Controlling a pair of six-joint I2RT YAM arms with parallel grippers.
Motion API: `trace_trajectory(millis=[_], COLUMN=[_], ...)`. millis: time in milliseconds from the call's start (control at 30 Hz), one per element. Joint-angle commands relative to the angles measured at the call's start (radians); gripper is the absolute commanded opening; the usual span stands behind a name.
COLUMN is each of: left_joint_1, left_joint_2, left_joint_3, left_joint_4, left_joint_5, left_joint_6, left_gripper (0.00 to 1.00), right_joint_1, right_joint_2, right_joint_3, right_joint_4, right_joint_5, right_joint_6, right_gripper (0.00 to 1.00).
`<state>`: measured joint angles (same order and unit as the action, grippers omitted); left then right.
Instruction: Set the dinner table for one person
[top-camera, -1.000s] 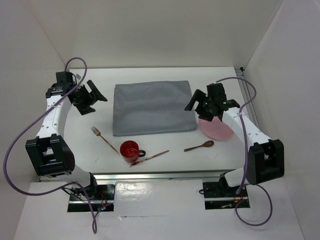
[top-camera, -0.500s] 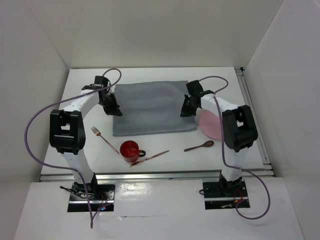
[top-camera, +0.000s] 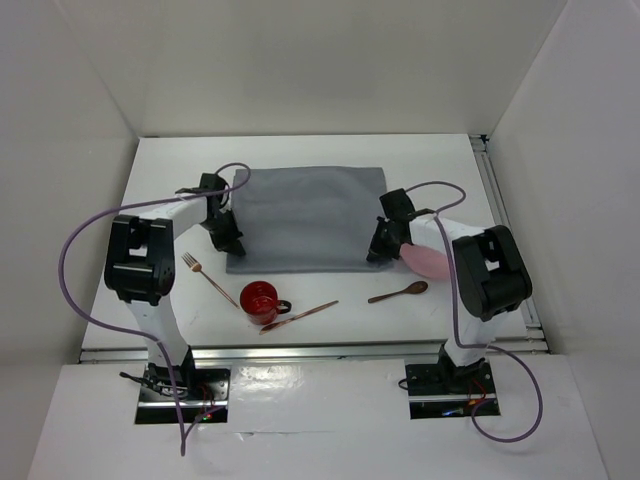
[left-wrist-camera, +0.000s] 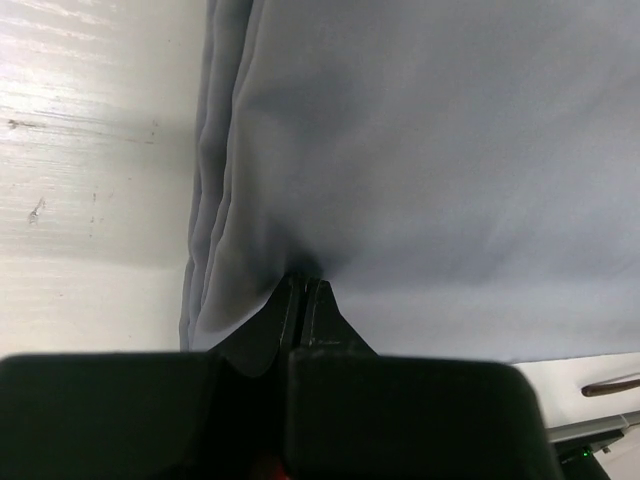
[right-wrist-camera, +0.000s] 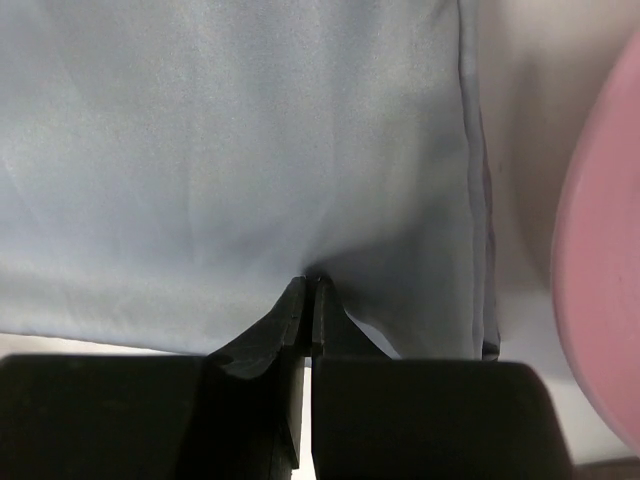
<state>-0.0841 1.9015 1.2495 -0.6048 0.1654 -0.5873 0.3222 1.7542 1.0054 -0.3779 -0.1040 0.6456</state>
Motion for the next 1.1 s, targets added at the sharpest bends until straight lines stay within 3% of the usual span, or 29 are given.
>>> trace_trajectory(millis=[0,433,633,700,800,833,867,900,967,1067], left_joint_1=[-0.009,-0.009,-0.009,-0.019,-0.029,-0.04,-0.054,-0.054,-0.084,-0.109], left_joint_2=[-0.018,-0.133,-0.142,-0.171,-0.215,-0.252,-0.272,-0.294,-0.358,-0.41], left_joint_3=[-0.047,-0.15,-0.07,-0.004,0.083,0.128,0.148,0.163,0.203,0.217], left_joint_4=[0.004,0.004,-0.065,-0.098,-0.134,-0.163,-0.177,-0.187,-0.203,-0.213], left_joint_5=[-0.044,-0.067,-0.136,-0.145,-0.156,-0.165,-0.165,-0.176,-0.188,-0.198], left_joint_6=[-0.011,-0.011,-0.011,0.0,0.02,0.02,0.02,0.032,0.043,0.063], left_gripper=[0.0,0.0,0.0,0.16,0.37,0.41,0.45,0.55,0.63,0.72], right_joint_1=[0.017,0.026,0.026,0.035,0.035,0.022,0.002,-0.011,-0.07,-0.188], right_joint_2=[-0.024,-0.128,-0.199,-0.266,-0.367,-0.389,-0.43,-0.447,-0.493,-0.532], right_joint_3=[-0.062,-0.168,-0.099,-0.022,0.067,0.09,0.09,0.09,0.07,-0.003], right_joint_4=[-0.01,-0.03,-0.101,-0.153,-0.223,-0.243,-0.259,-0.304,-0.351,-0.418], right_joint_5=[0.043,0.063,0.053,0.088,0.164,0.211,0.236,0.263,0.319,0.317], right_joint_6=[0.012,0.031,0.031,0.031,0.064,0.075,0.084,0.112,0.144,0.206], right_gripper=[0.0,0.0,0.0,0.01,0.29,0.5,0.56,0.64,0.8,0.87])
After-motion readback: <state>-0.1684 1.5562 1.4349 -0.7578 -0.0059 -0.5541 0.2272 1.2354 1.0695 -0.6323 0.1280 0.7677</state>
